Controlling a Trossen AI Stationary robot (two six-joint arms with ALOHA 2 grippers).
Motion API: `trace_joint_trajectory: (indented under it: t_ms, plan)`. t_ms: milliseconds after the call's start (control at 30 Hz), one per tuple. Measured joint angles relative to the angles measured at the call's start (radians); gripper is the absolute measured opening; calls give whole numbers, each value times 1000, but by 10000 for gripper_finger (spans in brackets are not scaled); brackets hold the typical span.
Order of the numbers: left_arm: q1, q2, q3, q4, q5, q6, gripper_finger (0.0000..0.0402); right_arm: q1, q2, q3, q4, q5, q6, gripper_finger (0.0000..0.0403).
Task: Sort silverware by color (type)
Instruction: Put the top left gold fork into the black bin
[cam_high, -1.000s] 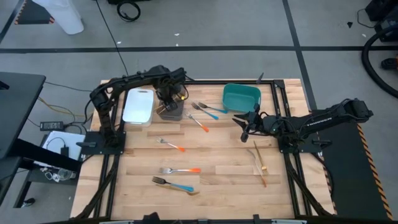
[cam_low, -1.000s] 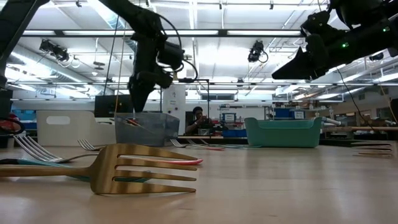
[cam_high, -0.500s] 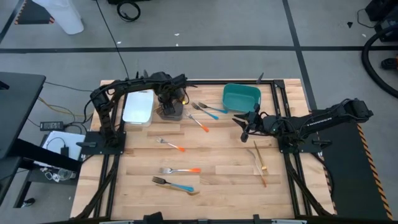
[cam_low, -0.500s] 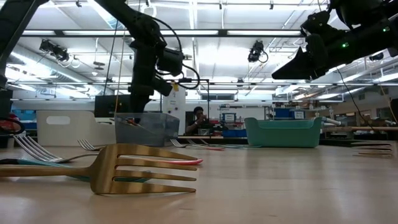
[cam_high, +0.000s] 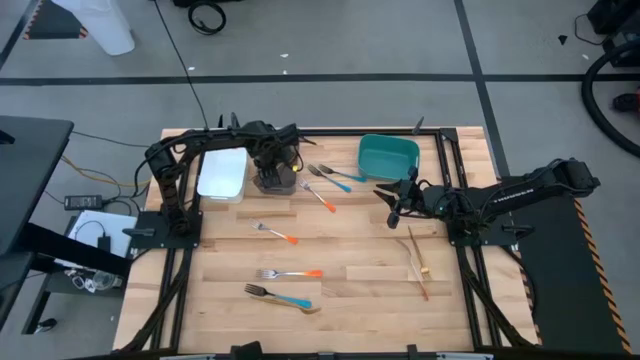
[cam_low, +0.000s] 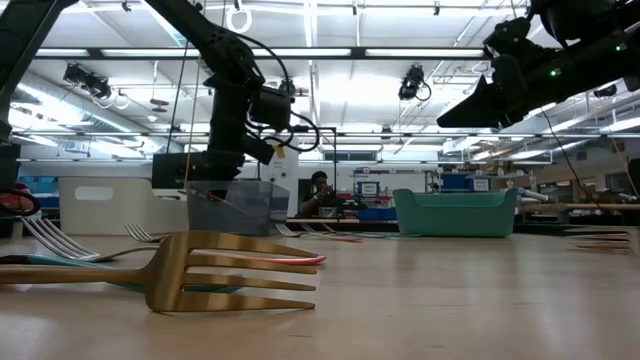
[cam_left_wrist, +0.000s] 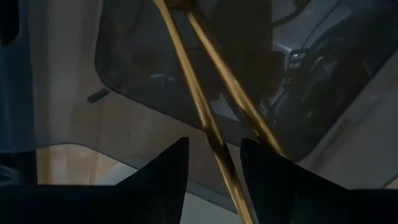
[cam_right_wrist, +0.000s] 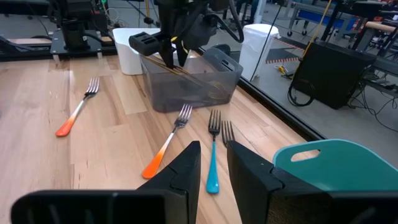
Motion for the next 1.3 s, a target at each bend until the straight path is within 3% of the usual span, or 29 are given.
trace_joint_trajectory:
  t_ms: [467, 900, 1300]
  plan:
    - [-4, 4, 2, -3, -2, 47, 25, 0, 0, 0, 0, 0, 0, 91]
    - [-18, 4, 10, -34, -3, 15, 36, 0, 0, 0, 4, 0, 0, 91]
    - [-31, 5, 155, -150, -2, -15, 33, 0, 0, 0, 7, 3, 0, 91]
